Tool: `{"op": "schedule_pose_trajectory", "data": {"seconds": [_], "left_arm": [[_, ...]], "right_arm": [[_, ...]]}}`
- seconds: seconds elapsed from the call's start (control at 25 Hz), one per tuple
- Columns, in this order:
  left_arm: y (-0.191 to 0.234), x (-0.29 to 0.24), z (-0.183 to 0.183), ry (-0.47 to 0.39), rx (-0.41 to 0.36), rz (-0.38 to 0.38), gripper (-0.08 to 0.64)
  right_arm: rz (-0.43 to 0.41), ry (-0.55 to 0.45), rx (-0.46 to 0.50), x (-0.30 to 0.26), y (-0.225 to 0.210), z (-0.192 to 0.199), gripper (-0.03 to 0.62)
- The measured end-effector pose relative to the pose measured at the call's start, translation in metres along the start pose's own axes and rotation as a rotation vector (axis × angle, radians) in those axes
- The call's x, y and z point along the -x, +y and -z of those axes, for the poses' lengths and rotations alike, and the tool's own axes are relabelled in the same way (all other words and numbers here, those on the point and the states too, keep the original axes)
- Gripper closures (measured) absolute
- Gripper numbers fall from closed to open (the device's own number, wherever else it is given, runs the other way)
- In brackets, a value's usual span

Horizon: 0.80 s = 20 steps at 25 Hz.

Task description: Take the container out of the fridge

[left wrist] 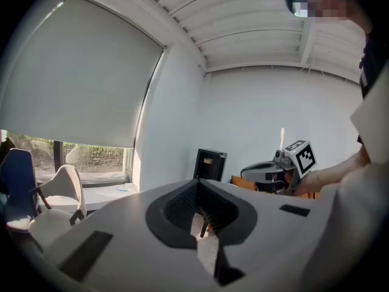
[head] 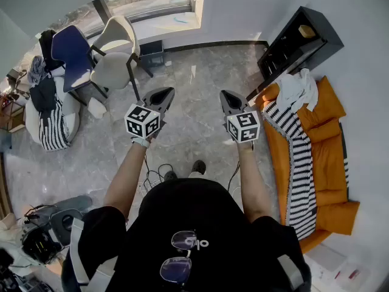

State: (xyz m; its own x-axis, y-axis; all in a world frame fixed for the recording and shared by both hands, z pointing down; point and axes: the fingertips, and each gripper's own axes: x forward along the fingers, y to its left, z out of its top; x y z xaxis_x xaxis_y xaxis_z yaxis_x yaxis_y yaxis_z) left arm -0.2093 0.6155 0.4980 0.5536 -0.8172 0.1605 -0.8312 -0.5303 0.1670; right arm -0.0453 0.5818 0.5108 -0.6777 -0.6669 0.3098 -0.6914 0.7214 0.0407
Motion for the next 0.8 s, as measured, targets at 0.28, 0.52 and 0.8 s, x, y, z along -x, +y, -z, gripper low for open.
{"op": "schedule_pose_trajectory", "data": {"seconds": [0.28,0.52,0.8], "left_arm": [[-0.006,-0.031,-0.001,0.007,0.001,-0.012,0.552],[-0.023,-0.052,0.003,0.011,-0.003,-0.020,0.552],[-0.003,-0.078,-0.001,0.026,-0.006,-0.020,0.552]], "right_arm": [[-0.023,-0.001,-0.006,0.000,-0.028,0.004,0.584],[-0.048,0.005,0.000,0.003,-0.049,0.012,0.584],[-0.061,0.010,-0.033,-0.018,-0.069,0.015,0.584]]}}
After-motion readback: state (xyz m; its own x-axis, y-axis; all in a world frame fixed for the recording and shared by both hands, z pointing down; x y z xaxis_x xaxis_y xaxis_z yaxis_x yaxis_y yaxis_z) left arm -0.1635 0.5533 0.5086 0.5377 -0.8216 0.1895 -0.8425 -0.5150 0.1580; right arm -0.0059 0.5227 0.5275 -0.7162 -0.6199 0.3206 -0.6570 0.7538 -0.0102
